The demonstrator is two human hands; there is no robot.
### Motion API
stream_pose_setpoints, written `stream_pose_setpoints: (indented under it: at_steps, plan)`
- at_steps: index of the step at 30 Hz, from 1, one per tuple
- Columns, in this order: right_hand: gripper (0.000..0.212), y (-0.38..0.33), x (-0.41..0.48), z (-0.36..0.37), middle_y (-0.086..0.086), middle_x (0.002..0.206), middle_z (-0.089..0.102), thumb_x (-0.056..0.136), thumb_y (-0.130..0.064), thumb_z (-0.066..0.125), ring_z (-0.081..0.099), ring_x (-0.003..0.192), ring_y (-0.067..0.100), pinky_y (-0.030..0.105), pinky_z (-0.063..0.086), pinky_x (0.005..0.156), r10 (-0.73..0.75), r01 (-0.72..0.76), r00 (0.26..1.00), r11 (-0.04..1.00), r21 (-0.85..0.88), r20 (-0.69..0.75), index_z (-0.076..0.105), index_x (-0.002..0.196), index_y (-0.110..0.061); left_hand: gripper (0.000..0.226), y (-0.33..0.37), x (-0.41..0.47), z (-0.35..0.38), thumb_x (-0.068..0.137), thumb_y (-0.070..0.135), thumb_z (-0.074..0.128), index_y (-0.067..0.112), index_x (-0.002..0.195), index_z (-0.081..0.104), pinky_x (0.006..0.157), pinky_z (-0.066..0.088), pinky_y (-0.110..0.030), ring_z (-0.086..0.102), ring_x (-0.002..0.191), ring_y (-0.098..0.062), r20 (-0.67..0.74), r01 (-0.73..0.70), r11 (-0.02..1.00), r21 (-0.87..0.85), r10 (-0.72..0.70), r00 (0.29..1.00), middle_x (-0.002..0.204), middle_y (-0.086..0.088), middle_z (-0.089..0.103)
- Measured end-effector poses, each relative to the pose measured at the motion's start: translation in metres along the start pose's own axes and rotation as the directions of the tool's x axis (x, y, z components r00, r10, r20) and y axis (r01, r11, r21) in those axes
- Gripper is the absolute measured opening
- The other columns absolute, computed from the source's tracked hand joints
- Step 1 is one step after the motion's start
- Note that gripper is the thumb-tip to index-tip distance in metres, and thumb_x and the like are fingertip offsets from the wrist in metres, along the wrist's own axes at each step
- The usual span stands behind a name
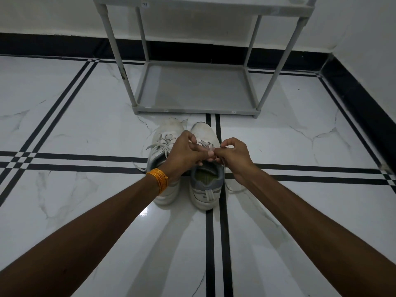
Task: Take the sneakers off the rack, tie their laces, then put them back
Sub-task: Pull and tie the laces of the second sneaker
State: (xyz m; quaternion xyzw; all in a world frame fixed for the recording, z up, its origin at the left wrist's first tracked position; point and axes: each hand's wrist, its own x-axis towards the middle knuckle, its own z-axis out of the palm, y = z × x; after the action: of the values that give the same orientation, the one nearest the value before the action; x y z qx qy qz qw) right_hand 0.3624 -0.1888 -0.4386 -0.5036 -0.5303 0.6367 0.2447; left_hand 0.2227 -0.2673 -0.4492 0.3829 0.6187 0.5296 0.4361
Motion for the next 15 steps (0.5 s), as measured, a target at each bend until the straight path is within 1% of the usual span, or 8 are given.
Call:
stream_pose_setpoints:
  at_steps: [1,3,6,8,10,12,15]
  plan:
    - [0.018,0.001,0.001,0.001,0.011,0.077,0.065,0.083,-0.002,0.07,0.063,0.053,0.011,0.017,0.049,0.047,-0.001,0.001,1.0,1.0,-0.005,0.016,0.056,0.089,-0.01,0.039,0.001,0.0,0.0,0.081,0.006,0.075,0.01,0.099,0.04,0.06,0.057,-0.026,0.074,0.076,-0.024,0.006,-0.001,1.0,-0.011,0.001,1.0,0.087,-0.019,0.075]
    - [0.013,-0.001,0.002,0.0,0.009,0.076,0.065,0.084,-0.001,0.068,0.063,0.052,0.008,0.017,0.049,0.049,-0.001,0.002,0.999,1.0,-0.01,0.051,0.06,0.089,-0.009,0.041,0.002,0.003,0.0,0.08,0.005,0.076,0.008,0.105,0.043,0.059,0.056,-0.024,0.073,0.07,-0.018,0.008,0.014,1.0,-0.025,-0.014,1.0,0.087,-0.017,0.074]
    - [0.016,-0.005,0.003,-0.005,0.008,0.076,0.066,0.084,-0.002,0.068,0.061,0.05,0.004,0.017,0.049,0.05,-0.038,0.044,0.993,0.997,-0.055,0.116,0.061,0.097,-0.008,0.046,0.007,0.008,-0.004,0.078,0.007,0.078,0.003,0.116,0.052,0.059,0.056,-0.021,0.072,0.07,-0.016,0.047,0.084,0.996,-0.019,-0.083,0.995,0.091,-0.018,0.073]
    - [0.019,-0.006,0.003,-0.009,0.007,0.072,0.067,0.083,-0.001,0.07,0.061,0.05,0.003,0.017,0.049,0.05,-0.09,0.106,0.984,0.99,-0.097,0.153,0.061,0.1,-0.004,0.037,0.008,0.011,-0.007,0.079,0.007,0.077,-0.001,0.111,0.061,0.064,0.059,-0.022,0.073,0.074,-0.017,0.113,0.123,0.992,-0.013,-0.121,0.986,0.089,-0.017,0.074]
    - [0.021,-0.007,0.005,-0.012,0.009,0.072,0.069,0.083,-0.003,0.072,0.064,0.053,0.005,0.019,0.051,0.053,-0.143,0.164,0.976,0.978,-0.125,0.167,0.06,0.1,-0.003,0.031,0.009,0.014,-0.008,0.08,0.008,0.077,-0.007,0.104,0.065,0.069,0.058,-0.023,0.072,0.075,-0.017,0.136,0.138,0.99,-0.022,-0.134,0.982,0.088,-0.017,0.074]
    - [0.023,-0.008,0.005,-0.015,0.012,0.075,0.071,0.083,-0.005,0.073,0.067,0.059,0.01,0.021,0.054,0.058,-0.182,0.202,0.968,0.973,-0.108,0.173,0.059,0.1,-0.003,0.032,0.009,0.017,-0.007,0.081,0.009,0.076,-0.012,0.102,0.064,0.069,0.057,-0.024,0.07,0.073,-0.017,0.085,0.135,0.991,-0.024,-0.133,0.987,0.087,-0.018,0.072]
    - [0.029,-0.005,0.002,-0.017,0.014,0.086,0.075,0.082,-0.006,0.074,0.072,0.074,0.015,0.023,0.056,0.066,-0.259,0.29,0.942,0.948,-0.13,0.215,0.056,0.105,-0.005,0.026,0.006,0.019,-0.006,0.082,0.008,0.074,-0.008,0.101,0.065,0.064,0.059,-0.021,0.07,0.069,-0.016,0.009,0.129,0.991,0.018,-0.129,0.992,0.09,-0.021,0.071]
